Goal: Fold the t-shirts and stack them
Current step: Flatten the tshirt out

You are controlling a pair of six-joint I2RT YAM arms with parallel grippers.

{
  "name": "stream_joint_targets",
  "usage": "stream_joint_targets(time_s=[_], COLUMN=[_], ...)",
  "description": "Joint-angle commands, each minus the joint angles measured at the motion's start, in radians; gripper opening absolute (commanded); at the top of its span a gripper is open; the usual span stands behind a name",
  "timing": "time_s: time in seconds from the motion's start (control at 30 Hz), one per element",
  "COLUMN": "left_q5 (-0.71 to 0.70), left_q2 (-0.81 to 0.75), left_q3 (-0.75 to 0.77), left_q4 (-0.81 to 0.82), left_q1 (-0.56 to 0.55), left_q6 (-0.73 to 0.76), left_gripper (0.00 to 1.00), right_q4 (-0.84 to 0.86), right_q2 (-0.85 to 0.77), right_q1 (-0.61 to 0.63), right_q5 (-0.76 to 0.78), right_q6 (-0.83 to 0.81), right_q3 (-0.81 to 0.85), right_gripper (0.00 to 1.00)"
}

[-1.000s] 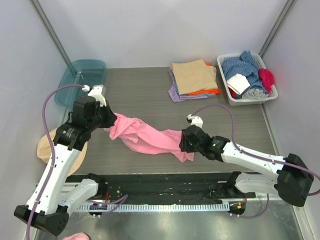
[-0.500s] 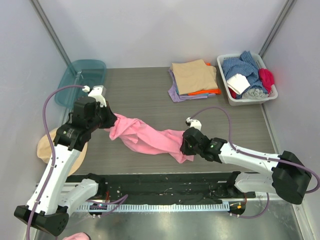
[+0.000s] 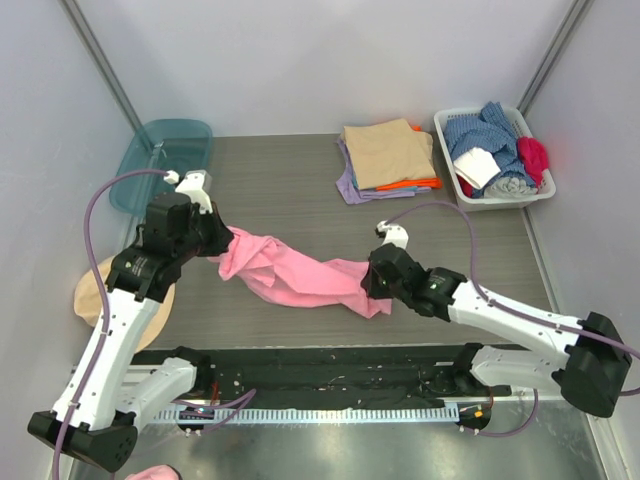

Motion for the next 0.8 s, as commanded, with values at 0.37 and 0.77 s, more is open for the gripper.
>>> stream_joint_targets(time_s=[0.37, 0.77], left_q5=[-0.022, -0.190], left_q2=[0.051, 0.054], left_q3=[0.342, 0.581], left_q4=[-0.063, -0.175], left_q1=[0.002, 0.003], left_q6=[0.086, 0.178], left_gripper=[0.00, 0.00], right_q4=[-0.245, -0.331], right_q2=[-0.225, -0.265], right_q1=[0.001, 0.000], right_q5=[0.388, 0.478], right_q6=[-0.200, -0.272], right_q3=[0.412, 0.573], right_gripper=[0.01, 0.01])
